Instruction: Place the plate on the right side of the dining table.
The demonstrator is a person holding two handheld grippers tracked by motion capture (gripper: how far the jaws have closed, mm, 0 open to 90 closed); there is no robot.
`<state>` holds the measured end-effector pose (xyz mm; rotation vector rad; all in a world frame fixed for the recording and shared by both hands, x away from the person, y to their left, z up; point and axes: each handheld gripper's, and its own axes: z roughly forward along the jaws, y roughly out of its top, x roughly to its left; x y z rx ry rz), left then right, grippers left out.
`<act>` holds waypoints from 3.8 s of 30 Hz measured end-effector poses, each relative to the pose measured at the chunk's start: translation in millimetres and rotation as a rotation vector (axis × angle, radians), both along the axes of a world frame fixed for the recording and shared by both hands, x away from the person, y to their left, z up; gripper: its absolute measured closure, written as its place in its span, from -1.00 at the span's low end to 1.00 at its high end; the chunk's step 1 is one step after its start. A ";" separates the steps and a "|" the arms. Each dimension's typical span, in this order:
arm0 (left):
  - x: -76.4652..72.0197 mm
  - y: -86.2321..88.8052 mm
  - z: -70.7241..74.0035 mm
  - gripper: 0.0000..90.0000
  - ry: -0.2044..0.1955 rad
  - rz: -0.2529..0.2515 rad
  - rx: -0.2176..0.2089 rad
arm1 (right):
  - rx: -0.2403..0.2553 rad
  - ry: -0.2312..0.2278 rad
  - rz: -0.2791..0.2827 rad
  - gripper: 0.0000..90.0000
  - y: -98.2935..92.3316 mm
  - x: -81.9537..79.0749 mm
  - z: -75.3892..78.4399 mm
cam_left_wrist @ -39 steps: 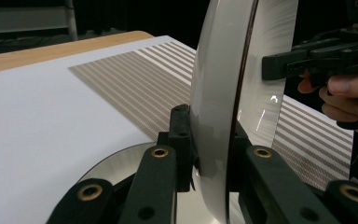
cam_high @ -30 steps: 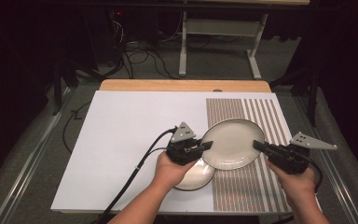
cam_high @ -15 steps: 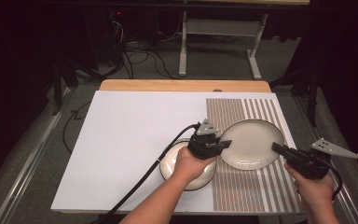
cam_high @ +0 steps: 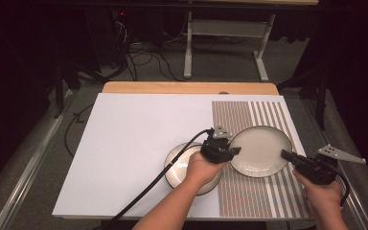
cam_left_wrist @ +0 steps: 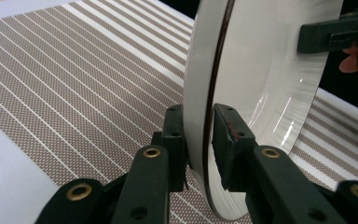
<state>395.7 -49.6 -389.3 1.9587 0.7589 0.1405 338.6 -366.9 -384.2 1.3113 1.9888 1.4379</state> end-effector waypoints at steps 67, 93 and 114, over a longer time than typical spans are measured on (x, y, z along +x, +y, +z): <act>-99.5 258.4 12.5 -1.00 -0.269 0.397 -0.056 | -0.057 0.100 -0.084 0.87 4.1 19.7 -11.9; -98.3 266.6 10.6 -1.00 -0.263 0.403 -0.072 | -0.058 0.216 -0.170 0.78 4.9 40.2 -22.0; -97.3 265.3 10.1 -1.00 -0.257 0.397 -0.064 | -0.107 0.237 -0.237 0.70 4.2 47.9 -34.1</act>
